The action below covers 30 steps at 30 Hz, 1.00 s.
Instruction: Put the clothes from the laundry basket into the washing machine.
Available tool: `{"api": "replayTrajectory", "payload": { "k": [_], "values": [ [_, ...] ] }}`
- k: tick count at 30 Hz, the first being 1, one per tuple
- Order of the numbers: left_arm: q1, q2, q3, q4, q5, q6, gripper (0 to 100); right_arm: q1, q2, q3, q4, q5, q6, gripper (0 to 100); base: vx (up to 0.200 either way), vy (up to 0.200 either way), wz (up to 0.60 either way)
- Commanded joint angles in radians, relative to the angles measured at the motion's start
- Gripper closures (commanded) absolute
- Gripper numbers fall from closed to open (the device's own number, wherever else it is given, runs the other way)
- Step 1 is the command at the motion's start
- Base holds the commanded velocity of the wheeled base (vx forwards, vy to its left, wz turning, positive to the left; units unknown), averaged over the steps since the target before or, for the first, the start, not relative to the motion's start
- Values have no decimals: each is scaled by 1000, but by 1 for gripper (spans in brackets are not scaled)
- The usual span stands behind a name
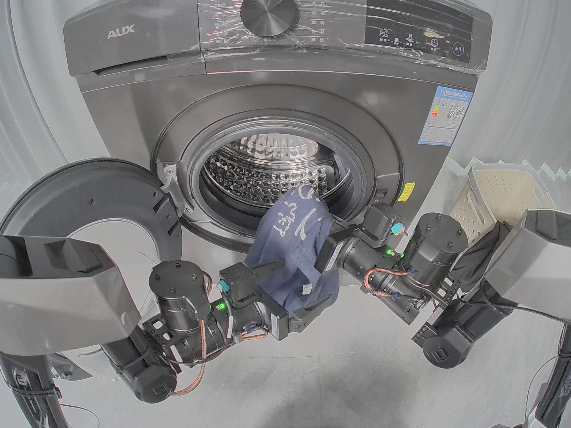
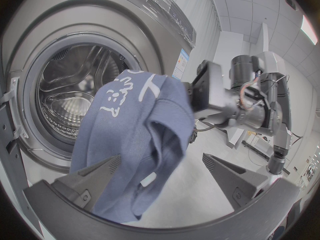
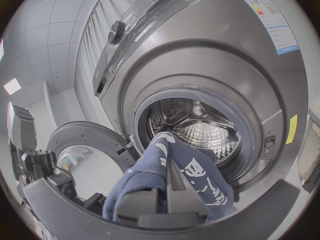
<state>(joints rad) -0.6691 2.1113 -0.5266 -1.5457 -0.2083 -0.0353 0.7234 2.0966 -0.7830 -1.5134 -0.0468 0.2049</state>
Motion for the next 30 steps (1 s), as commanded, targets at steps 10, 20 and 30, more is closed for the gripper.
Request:
{"api": "replayTrajectory", "payload": {
  "k": [10,20,30],
  "values": [
    [105,141,-154,-1,40,-1,0,77,-59,85,-8,-31,19,100,0,0,0],
    [109,210,-253,-1,40,-3,0,83,-67,113,-11,-31,21,100,0,0,0],
    [95,253,-305,-1,35,9,0,99,-72,149,-11,-30,25,100,0,0,0]
  ]
}}
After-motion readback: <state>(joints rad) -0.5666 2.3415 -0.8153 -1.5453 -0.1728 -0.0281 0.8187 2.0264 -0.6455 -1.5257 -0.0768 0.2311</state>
